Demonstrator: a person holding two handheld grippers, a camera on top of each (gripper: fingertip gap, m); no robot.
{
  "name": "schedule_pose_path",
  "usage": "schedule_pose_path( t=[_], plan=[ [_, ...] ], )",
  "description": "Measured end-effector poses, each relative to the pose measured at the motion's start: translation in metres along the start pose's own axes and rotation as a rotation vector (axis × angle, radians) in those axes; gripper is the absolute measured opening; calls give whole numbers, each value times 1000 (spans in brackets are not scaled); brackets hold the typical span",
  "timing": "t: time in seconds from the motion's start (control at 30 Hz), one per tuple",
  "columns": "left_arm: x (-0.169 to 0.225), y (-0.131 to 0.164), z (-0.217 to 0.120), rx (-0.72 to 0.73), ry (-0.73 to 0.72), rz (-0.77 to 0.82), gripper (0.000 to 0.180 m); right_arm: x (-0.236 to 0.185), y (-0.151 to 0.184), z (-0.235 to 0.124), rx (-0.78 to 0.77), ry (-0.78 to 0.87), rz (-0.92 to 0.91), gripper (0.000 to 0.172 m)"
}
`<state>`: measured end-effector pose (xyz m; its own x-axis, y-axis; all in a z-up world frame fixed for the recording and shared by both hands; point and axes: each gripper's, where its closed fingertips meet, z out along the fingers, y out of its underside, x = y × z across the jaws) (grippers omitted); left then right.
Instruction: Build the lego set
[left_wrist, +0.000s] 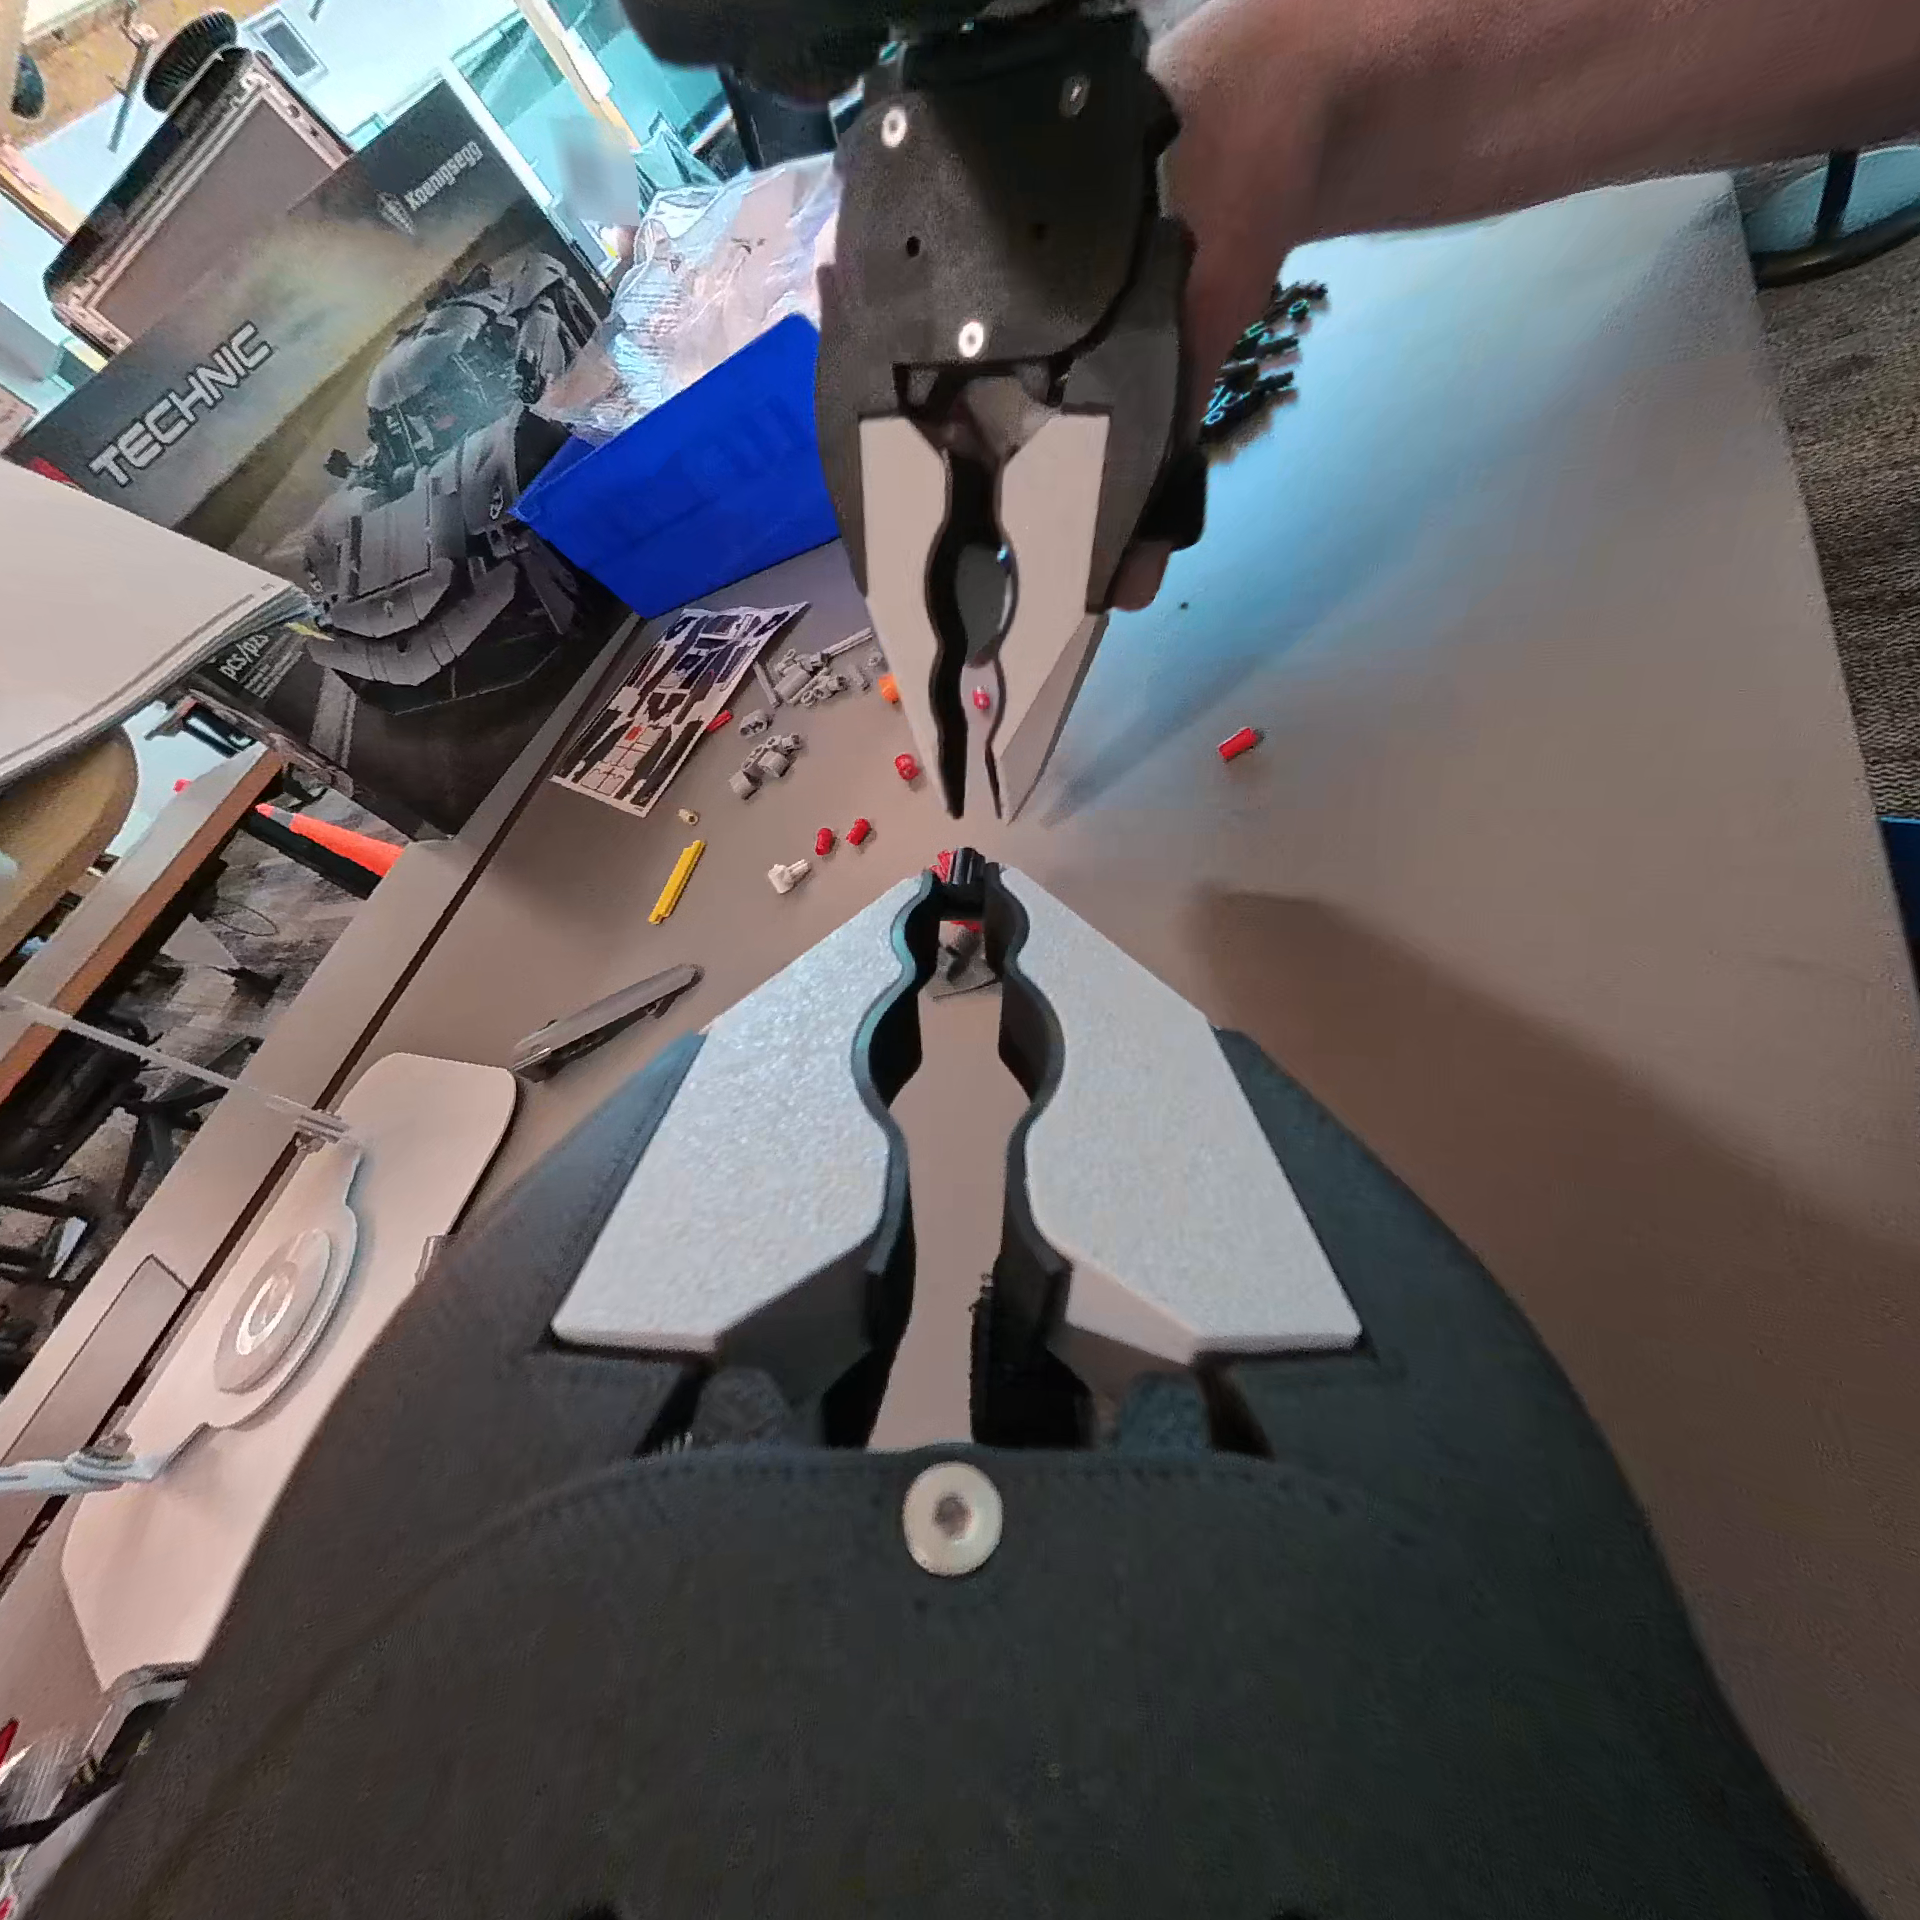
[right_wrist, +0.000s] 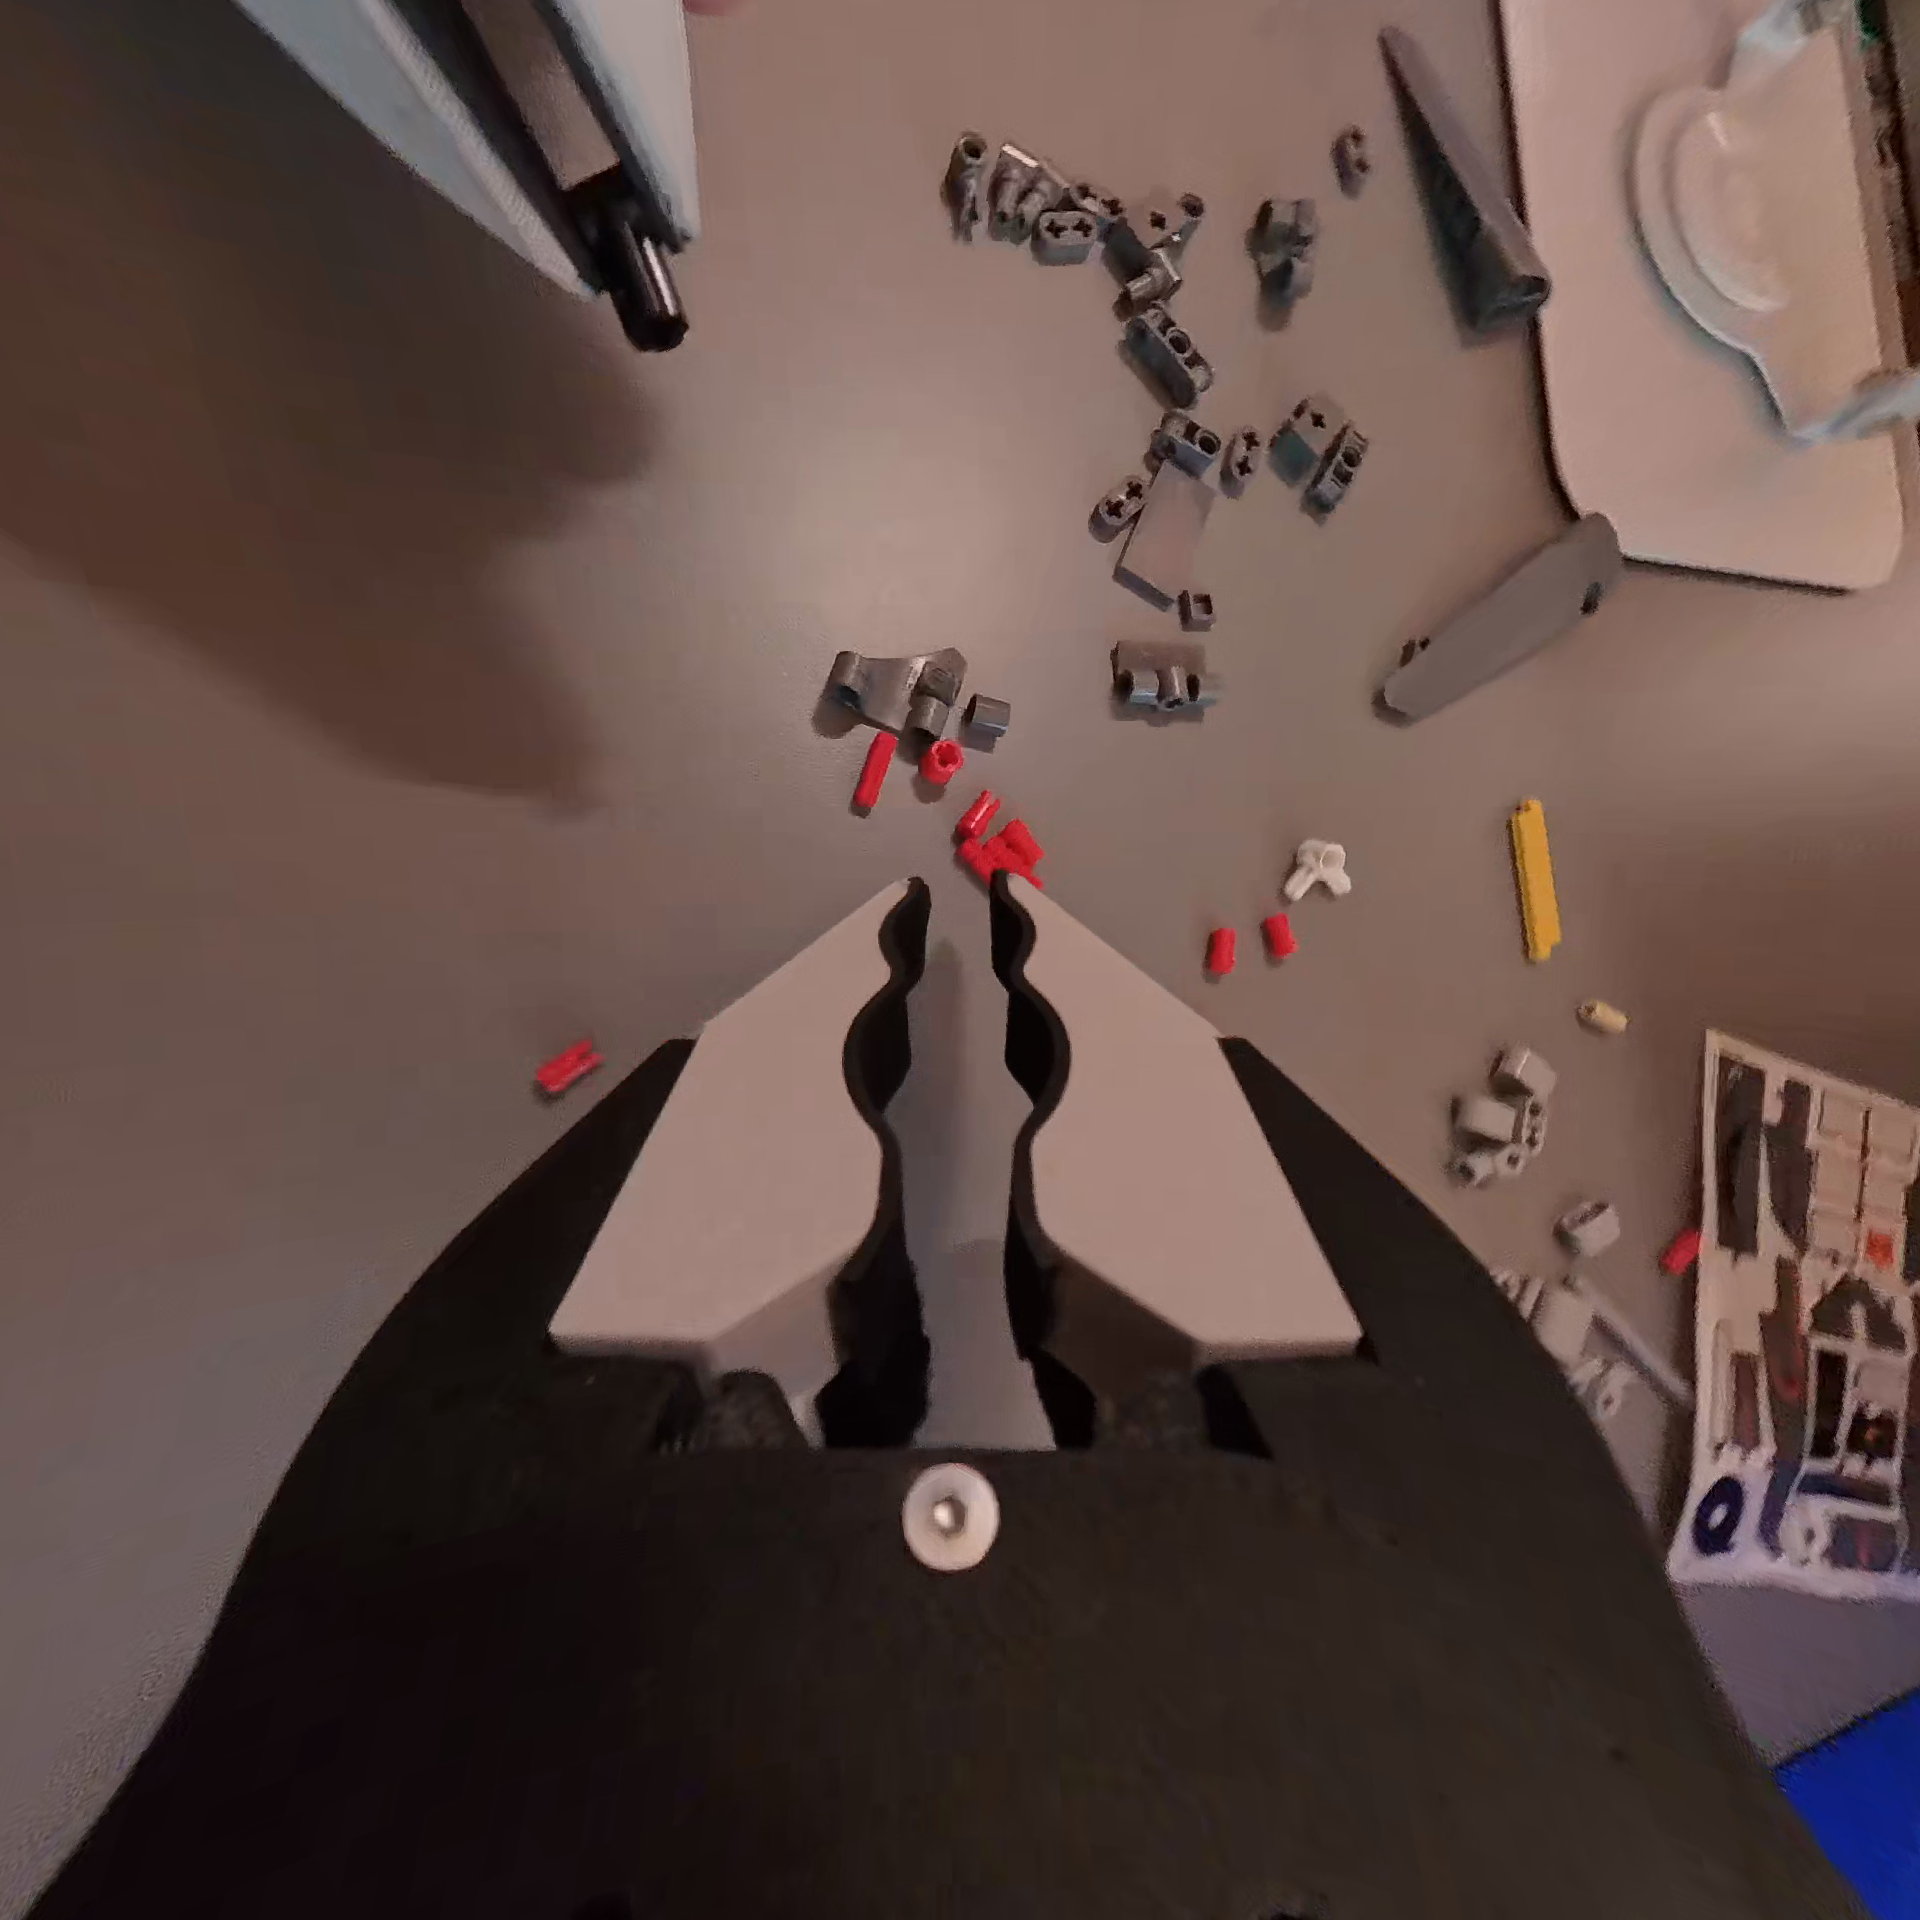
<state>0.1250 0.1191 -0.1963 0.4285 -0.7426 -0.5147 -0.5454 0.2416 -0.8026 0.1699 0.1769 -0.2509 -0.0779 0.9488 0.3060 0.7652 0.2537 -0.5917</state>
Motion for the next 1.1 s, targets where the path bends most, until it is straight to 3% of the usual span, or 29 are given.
schedule_pose_path(
  t=[0.13, 0.5, 0.7, 1.1],
  plan=[
    [-1, 3, 2, -6, 7, -15, 6, 7, 6, 10, -35, -37, -81, 5],
    [3, 6, 9, -18, 32, -17, 6, 1, 8, 12, -22, -153, -78, 0],
    [4, 6, 9, -21, 30, -7, 6, -3, 4, 13, -11, -159, -41, 8],
    [-3, 9, 9, -13, 21, -55, 6, -7, -8, 13, 112, -233, 99, 0]
  ],
)
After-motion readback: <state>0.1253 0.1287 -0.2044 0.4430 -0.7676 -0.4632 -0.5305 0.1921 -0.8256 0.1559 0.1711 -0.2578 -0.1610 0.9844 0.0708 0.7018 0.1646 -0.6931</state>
